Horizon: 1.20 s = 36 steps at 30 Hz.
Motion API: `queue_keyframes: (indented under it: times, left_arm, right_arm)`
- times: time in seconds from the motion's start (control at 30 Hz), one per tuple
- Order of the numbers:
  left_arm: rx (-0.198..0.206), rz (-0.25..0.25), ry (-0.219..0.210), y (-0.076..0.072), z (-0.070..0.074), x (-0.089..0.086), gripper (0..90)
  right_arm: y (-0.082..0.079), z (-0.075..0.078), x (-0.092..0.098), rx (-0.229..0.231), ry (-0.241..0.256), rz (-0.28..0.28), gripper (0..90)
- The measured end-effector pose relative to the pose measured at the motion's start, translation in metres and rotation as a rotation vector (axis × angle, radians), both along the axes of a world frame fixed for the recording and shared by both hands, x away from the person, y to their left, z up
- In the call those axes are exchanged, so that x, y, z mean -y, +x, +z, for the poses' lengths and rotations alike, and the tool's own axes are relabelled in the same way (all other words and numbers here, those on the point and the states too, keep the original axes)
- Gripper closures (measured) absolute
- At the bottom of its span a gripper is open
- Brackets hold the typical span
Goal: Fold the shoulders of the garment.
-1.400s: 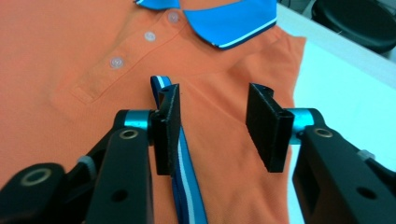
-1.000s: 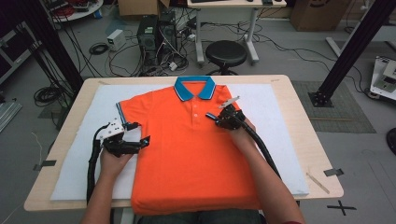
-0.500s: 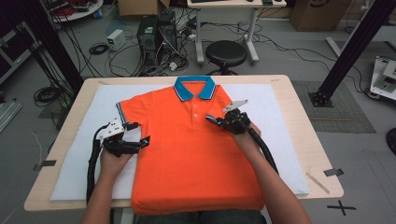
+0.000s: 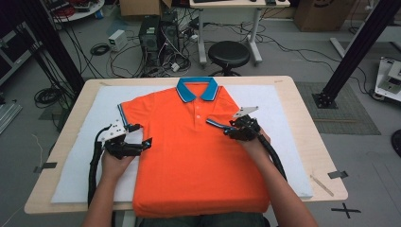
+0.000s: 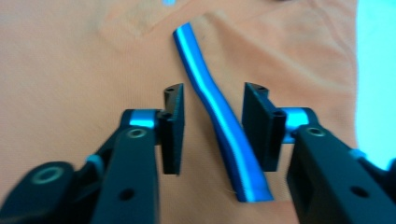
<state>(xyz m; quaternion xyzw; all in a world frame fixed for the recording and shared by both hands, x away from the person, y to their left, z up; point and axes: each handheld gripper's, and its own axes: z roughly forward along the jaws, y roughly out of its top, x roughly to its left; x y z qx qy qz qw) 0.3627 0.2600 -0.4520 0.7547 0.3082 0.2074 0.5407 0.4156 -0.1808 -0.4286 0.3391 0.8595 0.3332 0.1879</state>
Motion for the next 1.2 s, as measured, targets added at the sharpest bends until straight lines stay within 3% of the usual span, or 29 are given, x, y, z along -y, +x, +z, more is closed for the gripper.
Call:
queue_keyframes:
  times: [0.1, 0.23, 0.27, 0.3, 0.33, 0.47, 0.7, 0.73, 0.77, 0.87, 0.9, 0.93, 1.03, 1.13, 1.17, 1.2]
  left_arm:
    - [0.001, 0.0, 0.001, 0.0, 0.0, 0.0, 17.1]
    - [0.003, 0.001, 0.003, 0.0, 0.0, 0.0, 17.1]
    - [0.003, -0.001, -0.001, 0.0, 0.0, 0.0, 17.1]
    - [0.003, -0.001, -0.001, 0.0, 0.0, 0.0, 17.1]
    - [0.001, 0.0, -0.002, 0.0, 0.0, 0.0, 17.1]
    - [-0.001, -0.002, -0.005, 0.0, 0.0, -0.001, 17.1]
    - [0.0, -0.001, -0.003, 0.0, 0.0, 0.0, 17.1]
    - [0.002, -0.001, 0.001, 0.0, 0.0, 0.0, 17.1]
    - [0.002, -0.001, 0.001, 0.0, 0.0, 0.0, 17.1]
    - [0.01, -0.002, 0.004, -0.001, 0.0, 0.0, 17.1]
    - [0.01, -0.002, 0.004, -0.001, 0.0, 0.0, 17.1]
    - [0.009, 0.001, -0.001, -0.001, 0.0, 0.0, 17.1]
    - [0.008, 0.001, -0.001, -0.001, 0.0, 0.0, 17.1]
    - [0.006, 0.002, -0.002, -0.001, 0.0, 0.0, 17.1]
    - [0.006, 0.002, -0.002, -0.001, 0.0, 0.0, 17.1]
    - [0.006, 0.001, 0.0, -0.001, 0.0, 0.0, 17.1]
  right_arm:
    - [0.003, -0.006, -0.008, 0.018, -0.007, 0.007, 58.3]
    - [0.016, -0.018, -0.019, 0.026, -0.059, -0.022, 63.6]
    - [0.022, -0.021, -0.014, 0.023, -0.023, -0.041, 75.0]
    - [0.022, -0.021, -0.014, 0.023, -0.023, -0.041, 75.0]
    - [0.023, -0.019, -0.01, 0.022, -0.016, -0.05, 87.6]
    - [0.021, -0.013, -0.005, -0.014, 0.013, -0.044, 88.8]
    - [0.004, 0.005, -0.003, 0.012, 0.061, 0.011, 87.5]
    - [0.002, 0.005, -0.004, -0.011, 0.069, 0.033, 79.2]
    - [0.001, 0.004, -0.004, -0.027, 0.064, 0.05, 77.0]
    - [-0.004, 0.008, -0.002, -0.022, 0.079, 0.045, 65.4]
    - [-0.004, 0.008, -0.002, -0.022, 0.079, 0.045, 65.4]
    - [-0.008, 0.013, 0.005, -0.006, 0.105, 0.027, 60.8]
    - [-0.013, 0.017, 0.022, 0.044, 0.111, -0.026, 50.2]
    - [-0.018, 0.016, 0.046, 0.063, 0.144, -0.096, 43.0]
    - [-0.018, 0.016, 0.046, 0.063, 0.144, -0.096, 43.0]
    - [-0.021, 0.013, 0.061, 0.057, 0.175, -0.127, 41.5]
